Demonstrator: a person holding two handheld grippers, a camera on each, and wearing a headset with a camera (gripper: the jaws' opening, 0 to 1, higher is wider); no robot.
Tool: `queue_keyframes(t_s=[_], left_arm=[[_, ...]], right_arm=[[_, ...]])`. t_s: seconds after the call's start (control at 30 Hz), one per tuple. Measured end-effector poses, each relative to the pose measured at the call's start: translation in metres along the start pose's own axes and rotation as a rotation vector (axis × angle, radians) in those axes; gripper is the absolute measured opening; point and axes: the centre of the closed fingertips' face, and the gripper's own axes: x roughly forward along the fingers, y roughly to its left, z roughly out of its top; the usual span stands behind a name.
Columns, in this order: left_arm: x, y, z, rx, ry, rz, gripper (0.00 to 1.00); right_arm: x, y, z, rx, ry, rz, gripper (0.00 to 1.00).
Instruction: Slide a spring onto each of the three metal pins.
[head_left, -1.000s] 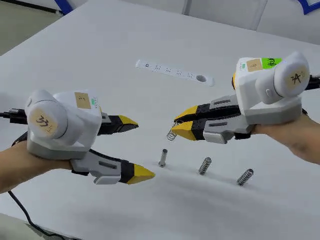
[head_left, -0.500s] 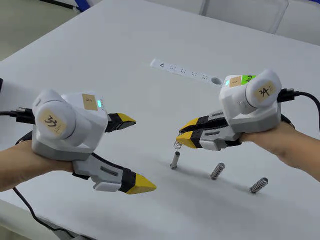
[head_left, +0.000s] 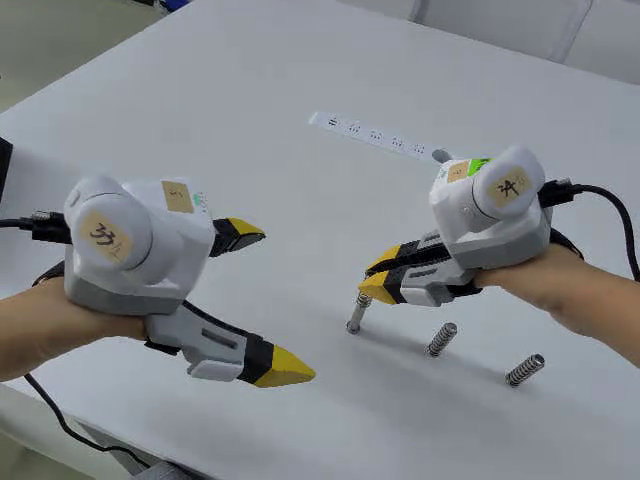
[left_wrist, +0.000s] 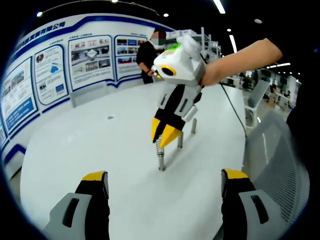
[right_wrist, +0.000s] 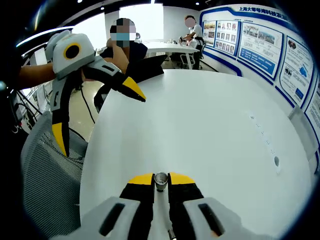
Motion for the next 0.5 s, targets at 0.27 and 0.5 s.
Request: queue_keyframes(t_s=[0.27, 0.5], left_arm=[[-0.001, 0.001, -0.002, -0.022, -0.006, 0.003, 0.94], [-0.002, 0.002, -0.003, -0.052, -0.019, 0.006, 0.94]], right_arm=[[0.019, 0.003, -0.014, -0.017, 0.028, 0.003, 0.11], [0.032, -0.001, -0.026, -0.011, 0.043, -0.007, 0.11]])
